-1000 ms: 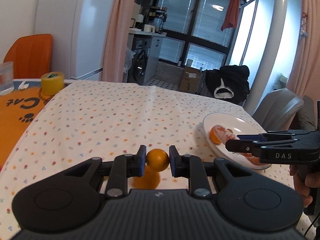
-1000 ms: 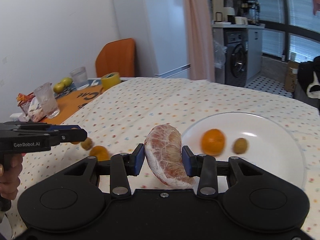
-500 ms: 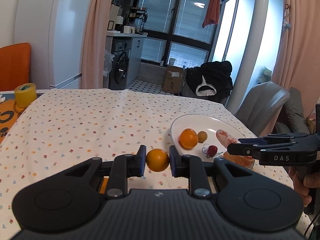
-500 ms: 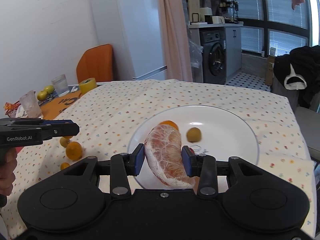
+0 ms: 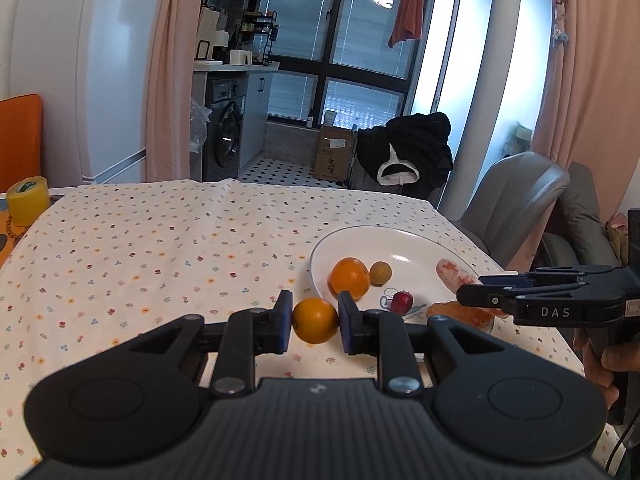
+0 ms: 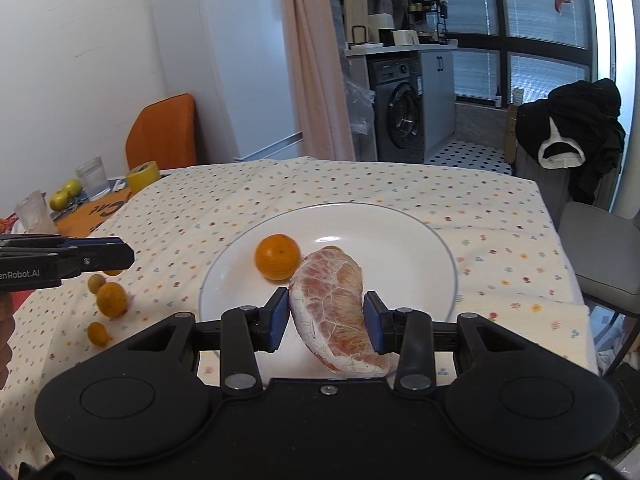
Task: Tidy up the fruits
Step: 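Carry the orange and the pomelo segment over the white plate with both tools, then open the left tool to drop the orange while right releases the pomelo segment onto the plate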
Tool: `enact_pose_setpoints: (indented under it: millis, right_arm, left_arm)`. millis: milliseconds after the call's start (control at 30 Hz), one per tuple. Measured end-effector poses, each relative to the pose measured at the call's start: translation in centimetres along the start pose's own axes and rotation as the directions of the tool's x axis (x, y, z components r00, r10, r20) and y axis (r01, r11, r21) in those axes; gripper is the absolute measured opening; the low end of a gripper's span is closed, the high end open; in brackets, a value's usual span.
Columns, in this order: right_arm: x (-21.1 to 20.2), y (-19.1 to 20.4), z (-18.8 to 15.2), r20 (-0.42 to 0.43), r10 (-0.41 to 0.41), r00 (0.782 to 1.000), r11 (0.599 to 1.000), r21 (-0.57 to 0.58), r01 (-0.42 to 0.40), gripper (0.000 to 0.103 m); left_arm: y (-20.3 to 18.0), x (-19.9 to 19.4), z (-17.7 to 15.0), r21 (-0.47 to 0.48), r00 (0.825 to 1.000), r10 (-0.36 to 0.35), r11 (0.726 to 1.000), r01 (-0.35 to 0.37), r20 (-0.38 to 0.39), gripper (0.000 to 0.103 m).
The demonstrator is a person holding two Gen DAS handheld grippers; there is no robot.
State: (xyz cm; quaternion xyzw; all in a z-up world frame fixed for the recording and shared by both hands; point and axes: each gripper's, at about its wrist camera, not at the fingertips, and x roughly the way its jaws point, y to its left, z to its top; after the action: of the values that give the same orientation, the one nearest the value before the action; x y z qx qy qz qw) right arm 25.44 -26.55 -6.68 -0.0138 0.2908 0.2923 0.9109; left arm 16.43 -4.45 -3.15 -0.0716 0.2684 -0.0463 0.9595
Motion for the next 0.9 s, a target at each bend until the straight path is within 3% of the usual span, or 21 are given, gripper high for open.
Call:
enact_pose_setpoints:
  millis: [900]
  right_arm:
    - [1.9,-4.1,1.1,-0.005,-0.036,0.999,0.999,0.035,0.036,0.038]
  left_arm:
    - [-3.3,5.8,1.0,0.051,0.996,-0.048,0.997,0.052,-0.069,0.023]
